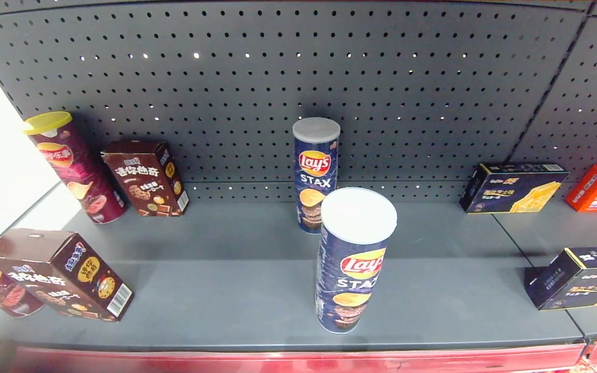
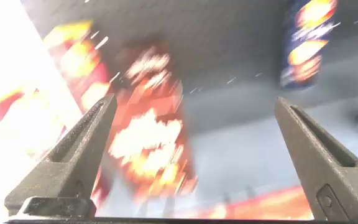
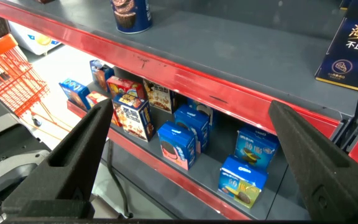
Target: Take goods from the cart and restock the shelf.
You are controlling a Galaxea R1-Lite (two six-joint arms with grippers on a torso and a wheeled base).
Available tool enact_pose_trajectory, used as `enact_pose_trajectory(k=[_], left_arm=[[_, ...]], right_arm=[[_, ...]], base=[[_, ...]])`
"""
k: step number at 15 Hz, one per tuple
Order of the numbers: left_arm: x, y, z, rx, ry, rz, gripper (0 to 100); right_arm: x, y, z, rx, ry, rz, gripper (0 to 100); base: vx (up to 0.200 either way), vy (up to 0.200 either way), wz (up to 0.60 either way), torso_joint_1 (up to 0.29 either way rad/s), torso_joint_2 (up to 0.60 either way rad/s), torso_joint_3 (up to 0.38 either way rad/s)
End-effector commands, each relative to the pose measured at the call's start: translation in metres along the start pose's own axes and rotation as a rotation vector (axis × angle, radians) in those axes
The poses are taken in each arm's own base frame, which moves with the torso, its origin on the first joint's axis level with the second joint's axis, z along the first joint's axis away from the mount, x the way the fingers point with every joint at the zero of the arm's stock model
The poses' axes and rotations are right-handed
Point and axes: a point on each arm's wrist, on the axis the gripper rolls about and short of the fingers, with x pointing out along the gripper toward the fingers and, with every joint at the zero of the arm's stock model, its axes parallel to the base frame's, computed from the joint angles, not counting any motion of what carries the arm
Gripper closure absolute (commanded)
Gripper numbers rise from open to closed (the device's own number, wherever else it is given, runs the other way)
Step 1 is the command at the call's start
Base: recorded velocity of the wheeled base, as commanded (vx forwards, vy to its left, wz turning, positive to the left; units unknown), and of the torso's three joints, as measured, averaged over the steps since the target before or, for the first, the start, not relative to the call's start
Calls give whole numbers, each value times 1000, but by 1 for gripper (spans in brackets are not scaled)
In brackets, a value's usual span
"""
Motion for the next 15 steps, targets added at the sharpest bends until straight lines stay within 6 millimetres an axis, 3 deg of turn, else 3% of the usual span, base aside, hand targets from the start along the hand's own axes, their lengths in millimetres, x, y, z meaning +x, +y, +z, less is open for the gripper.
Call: enact_pose_trajectory(k=[1, 4, 8, 15], left_arm=[[-27, -7, -19, 19, -8, 87, 0], [-43, -12, -41, 9, 89, 67, 0], [-50, -17, -57, -29, 170, -131, 0], [-51, -18, -57, -105, 161, -123, 0]], right_arm=[[0, 0, 0, 0, 1, 0, 0], [0, 0, 0, 0, 1, 0, 0], [0, 0, 0, 0, 1, 0, 0], [0, 0, 0, 0, 1, 0, 0]], base=[[0, 0, 0, 0, 0, 0], [0, 0, 0, 0, 0, 0], [0, 0, 0, 0, 0, 0], [0, 0, 0, 0, 0, 0]])
